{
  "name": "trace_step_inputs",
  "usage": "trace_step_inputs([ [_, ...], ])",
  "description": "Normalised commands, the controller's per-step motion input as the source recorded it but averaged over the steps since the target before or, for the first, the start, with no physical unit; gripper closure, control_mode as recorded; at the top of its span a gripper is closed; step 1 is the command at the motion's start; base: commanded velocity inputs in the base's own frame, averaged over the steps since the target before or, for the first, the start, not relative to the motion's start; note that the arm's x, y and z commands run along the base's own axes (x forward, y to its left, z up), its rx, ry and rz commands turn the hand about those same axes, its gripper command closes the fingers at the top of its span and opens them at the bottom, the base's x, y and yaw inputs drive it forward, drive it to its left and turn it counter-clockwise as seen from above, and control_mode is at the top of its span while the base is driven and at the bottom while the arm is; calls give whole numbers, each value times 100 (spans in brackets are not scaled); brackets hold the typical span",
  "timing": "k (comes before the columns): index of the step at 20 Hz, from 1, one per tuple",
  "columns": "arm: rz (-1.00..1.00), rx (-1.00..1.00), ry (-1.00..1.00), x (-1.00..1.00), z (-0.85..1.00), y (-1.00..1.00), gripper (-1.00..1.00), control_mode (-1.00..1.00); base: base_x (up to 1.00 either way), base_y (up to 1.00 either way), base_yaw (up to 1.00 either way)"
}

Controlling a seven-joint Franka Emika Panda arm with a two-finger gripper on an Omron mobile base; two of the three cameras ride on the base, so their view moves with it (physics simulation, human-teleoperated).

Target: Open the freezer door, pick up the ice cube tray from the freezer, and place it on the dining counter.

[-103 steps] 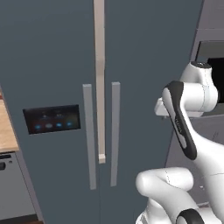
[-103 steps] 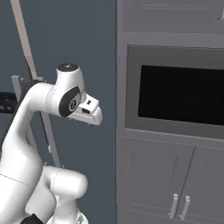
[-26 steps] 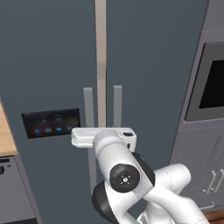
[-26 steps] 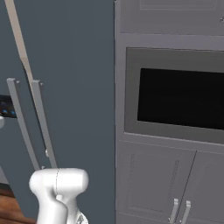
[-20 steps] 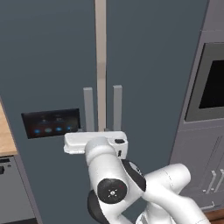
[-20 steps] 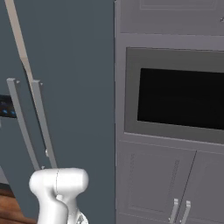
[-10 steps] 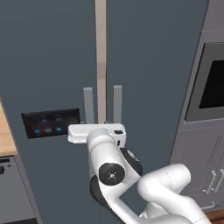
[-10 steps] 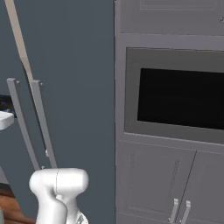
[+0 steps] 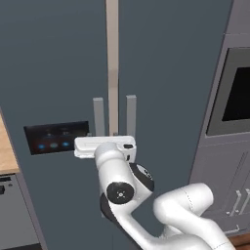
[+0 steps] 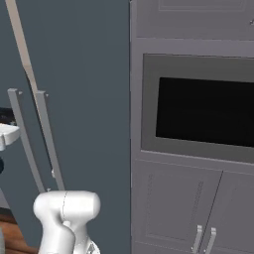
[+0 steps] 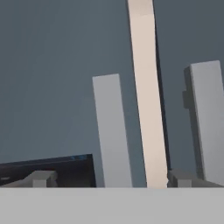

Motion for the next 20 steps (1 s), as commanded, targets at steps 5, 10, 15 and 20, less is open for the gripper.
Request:
trace_step_inputs([
  [5,0,0,-4,36,-7,0,-100,-100,0,0,0],
  [10,0,0,-2,39,-7,0,-100,-100,0,0,0],
  [15,0,0,-2,27,-8,0,-100,-100,0,0,0],
  [20,0,0,-2,17,-11,8,-100,-100,0,0,0],
])
